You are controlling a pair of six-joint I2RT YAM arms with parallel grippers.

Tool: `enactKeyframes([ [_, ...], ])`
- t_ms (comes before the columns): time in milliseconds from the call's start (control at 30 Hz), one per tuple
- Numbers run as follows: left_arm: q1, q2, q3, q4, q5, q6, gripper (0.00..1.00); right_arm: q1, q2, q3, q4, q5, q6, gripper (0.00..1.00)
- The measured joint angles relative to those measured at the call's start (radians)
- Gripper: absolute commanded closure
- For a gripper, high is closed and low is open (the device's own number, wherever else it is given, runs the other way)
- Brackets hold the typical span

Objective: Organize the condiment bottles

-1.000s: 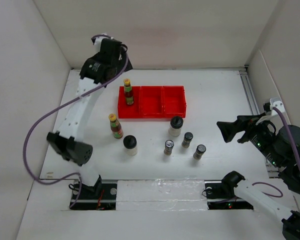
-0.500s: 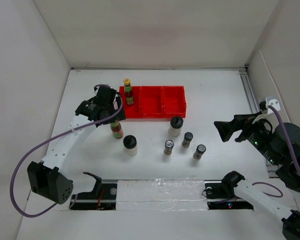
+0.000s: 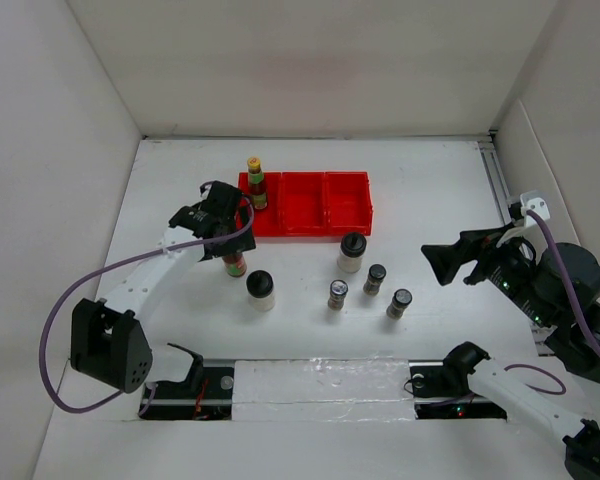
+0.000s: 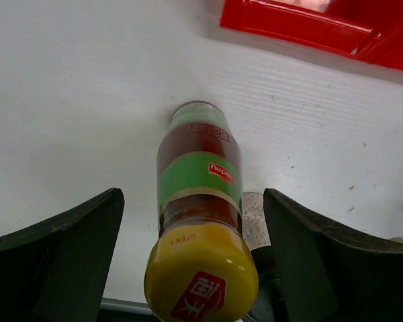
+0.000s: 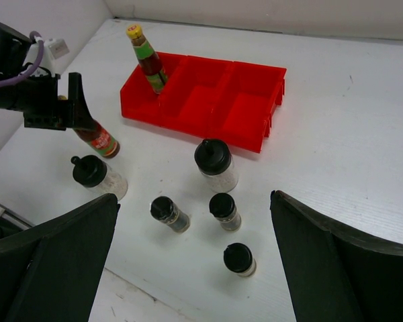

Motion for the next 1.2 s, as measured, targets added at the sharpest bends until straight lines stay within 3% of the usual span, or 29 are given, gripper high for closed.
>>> enactKeyframes([
  [67, 0.000, 0.011, -0.010, -0.003, -0.003, -0.005, 0.30, 0.000, 0.000, 0.000, 0.000, 0.002, 0.000, 0.00],
  [133, 0.000, 0.012, -0.010, 0.003, -0.004, -0.009, 0.48, 0.000, 0.000, 0.000, 0.000, 0.001, 0.000, 0.00],
  [200, 0.000, 0.011, -0.010, 0.007, 0.000, -0.015, 0.78, 0.000, 0.000, 0.000, 0.000, 0.001, 0.000, 0.00],
  [333, 0.000, 0.012, -0.005, 0.009, -0.008, -0.011, 1.00, 0.000, 0.000, -0.001, 0.000, 0.001, 0.000, 0.00],
  [667, 0.000, 0.042, 0.064, -0.065, -0.011, 0.001, 1.00, 0.000, 0.000, -0.001, 0.000, 0.001, 0.000, 0.00],
  [900, 0.000, 0.076, 0.307, -0.158, -0.006, 0.032, 1.00, 0.000, 0.001, -0.001, 0.000, 0.013, -0.001, 0.00],
  [1200, 0.000, 0.268, 0.642, -0.183, 0.021, 0.076, 1.00, 0.000, 0.008, -0.001, 0.000, 0.045, -0.001, 0.00],
])
